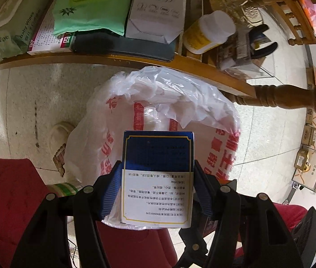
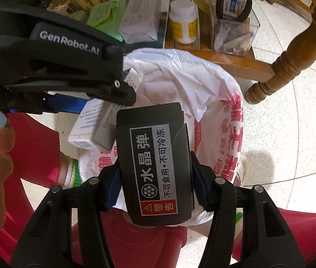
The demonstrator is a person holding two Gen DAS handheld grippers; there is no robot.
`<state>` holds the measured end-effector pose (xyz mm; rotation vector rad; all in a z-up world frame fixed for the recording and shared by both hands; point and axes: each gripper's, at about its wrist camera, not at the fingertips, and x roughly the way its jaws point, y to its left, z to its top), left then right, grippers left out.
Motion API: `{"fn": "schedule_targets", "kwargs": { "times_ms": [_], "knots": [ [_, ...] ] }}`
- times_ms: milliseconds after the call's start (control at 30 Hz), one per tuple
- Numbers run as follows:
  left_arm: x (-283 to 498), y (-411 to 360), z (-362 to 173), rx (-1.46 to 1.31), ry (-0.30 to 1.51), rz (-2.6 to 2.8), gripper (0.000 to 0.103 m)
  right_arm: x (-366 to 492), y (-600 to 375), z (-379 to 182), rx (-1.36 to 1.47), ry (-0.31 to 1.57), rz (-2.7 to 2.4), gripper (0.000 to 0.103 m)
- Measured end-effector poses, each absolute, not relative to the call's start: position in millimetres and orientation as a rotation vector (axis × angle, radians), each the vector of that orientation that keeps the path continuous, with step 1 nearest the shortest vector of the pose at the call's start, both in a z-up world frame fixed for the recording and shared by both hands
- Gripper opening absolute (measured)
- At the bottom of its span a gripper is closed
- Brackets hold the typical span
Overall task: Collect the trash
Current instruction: 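Lower both boxes into the bag and open both tools, then withdraw both open tools from the bag back up to the table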
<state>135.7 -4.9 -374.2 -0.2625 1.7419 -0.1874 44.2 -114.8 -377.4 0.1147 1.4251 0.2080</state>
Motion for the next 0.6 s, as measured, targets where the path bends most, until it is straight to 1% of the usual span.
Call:
{"fn": "schedule_targets", "kwargs": {
  "times_ms": [233, 267, 300, 333, 367, 600],
  "knots": [
    [142.1, -2.7, -394.3, -0.287, 1.783, -0.157, 0.06, 47.0, -113.2, -393.1, 0.14, 1.453, 0.207, 0.055],
    [142.3, -2.1, -396.2, -0.294, 1.789, -0.154, 0.062, 51.8, -111.2, -394.4, 0.14, 1.453, 0.209, 0.057],
    [142.5, -0.8, -399.0, -0.298, 1.801, -0.141, 0.063, 50.3, -110.0, -392.6, 0.14, 1.452, 0.209, 0.067],
    [142.4, 0.4, -401.2, -0.3, 1.812, -0.132, 0.068, 50.4, -109.7, -392.3, 0.143, 1.449, 0.208, 0.076],
    [142.5, 1.3, -402.6, -0.307, 1.815, -0.129, 0.071, 50.5, -109.9, -391.1, 0.153, 1.443, 0.208, 0.077],
    [141.4, -0.3, -400.1, -0.293, 1.81, -0.118, 0.075, 51.0, -114.0, -388.1, 0.179, 1.434, 0.203, 0.077]
  ]
}}
